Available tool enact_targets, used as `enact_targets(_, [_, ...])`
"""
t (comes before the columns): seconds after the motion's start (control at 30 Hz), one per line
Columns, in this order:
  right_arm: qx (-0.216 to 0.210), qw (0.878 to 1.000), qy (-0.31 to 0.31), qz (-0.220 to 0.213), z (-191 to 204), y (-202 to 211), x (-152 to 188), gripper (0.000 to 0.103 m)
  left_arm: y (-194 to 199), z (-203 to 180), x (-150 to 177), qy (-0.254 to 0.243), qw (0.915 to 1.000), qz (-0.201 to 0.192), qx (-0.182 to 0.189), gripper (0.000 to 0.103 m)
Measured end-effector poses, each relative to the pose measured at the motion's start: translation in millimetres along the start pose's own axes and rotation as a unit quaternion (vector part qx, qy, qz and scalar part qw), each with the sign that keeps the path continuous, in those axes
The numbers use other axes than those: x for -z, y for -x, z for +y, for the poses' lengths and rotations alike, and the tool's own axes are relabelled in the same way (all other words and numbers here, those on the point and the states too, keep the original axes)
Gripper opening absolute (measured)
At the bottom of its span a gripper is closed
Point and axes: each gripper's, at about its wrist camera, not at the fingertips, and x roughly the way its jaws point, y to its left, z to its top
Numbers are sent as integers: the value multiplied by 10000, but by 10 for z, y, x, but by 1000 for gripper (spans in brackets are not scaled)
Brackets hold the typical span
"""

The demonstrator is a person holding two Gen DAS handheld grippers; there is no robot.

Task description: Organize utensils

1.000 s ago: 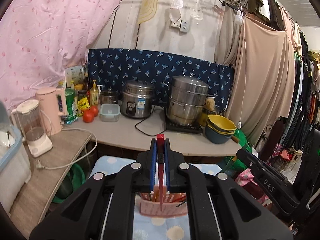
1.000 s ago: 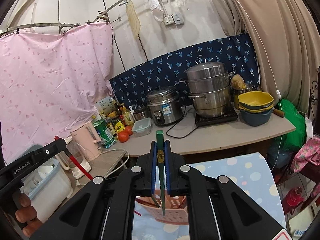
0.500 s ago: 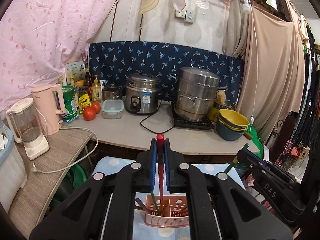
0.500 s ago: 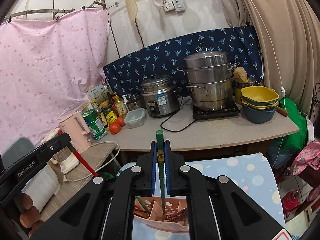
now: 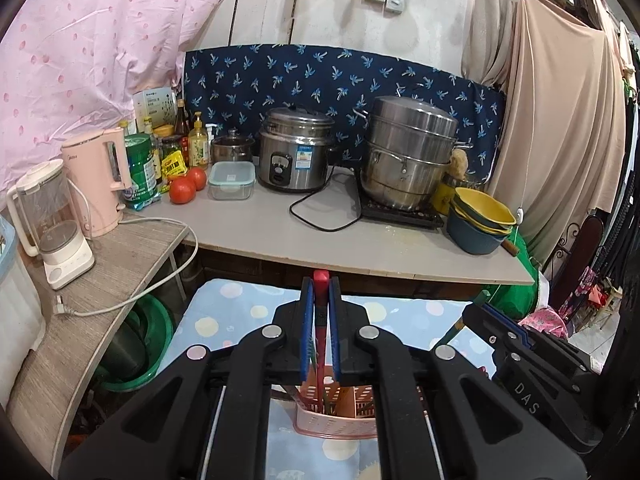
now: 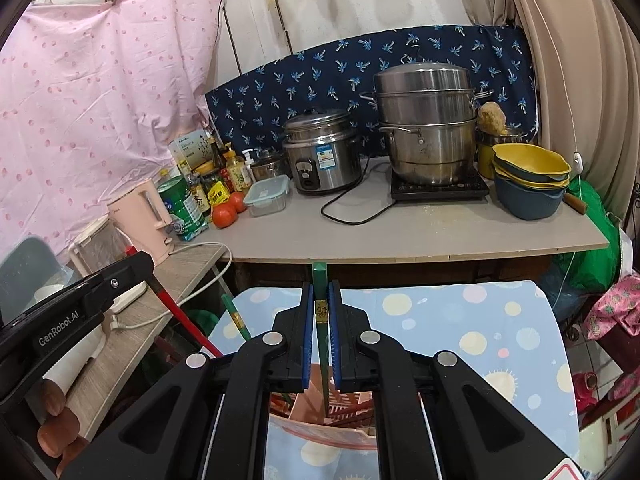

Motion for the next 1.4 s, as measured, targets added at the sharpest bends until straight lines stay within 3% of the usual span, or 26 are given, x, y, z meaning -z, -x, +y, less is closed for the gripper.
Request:
enact_targets(0.13, [56,10000,-2,-5,-6,-18,35,11,-9,10,43,29,10000,52,-78,10])
enact_targets(0.3, [59,10000,13,9,0,-16,36,12,55,40,70,68,9998,0,-188,33])
enact_targets(0.53, [-5,10000,80,-55,63,137,60,32,188,57,128,54,9997,4,-258,44])
enact_targets(0.67, [-46,9999,130,-22,125,259,119,41,317,73,194,48,9993,-37,-365,57])
enact_targets(0.93, [171,9994,310,58,218,525,332,50,581,78,421,-59,9985,9,-546,60])
enact_targets(1.23, [363,9983,402,201,244,783,616,54,818,64,688,-189,9972,59,-726,74])
enact_targets(1.3, [395,9981,412,213,245,824,658,55,870,73,743,-169,9971,60,-740,81])
enact_targets(1.4, [422,9979,409,258,238,880,739,56,922,66,824,-198,9969,85,-761,82])
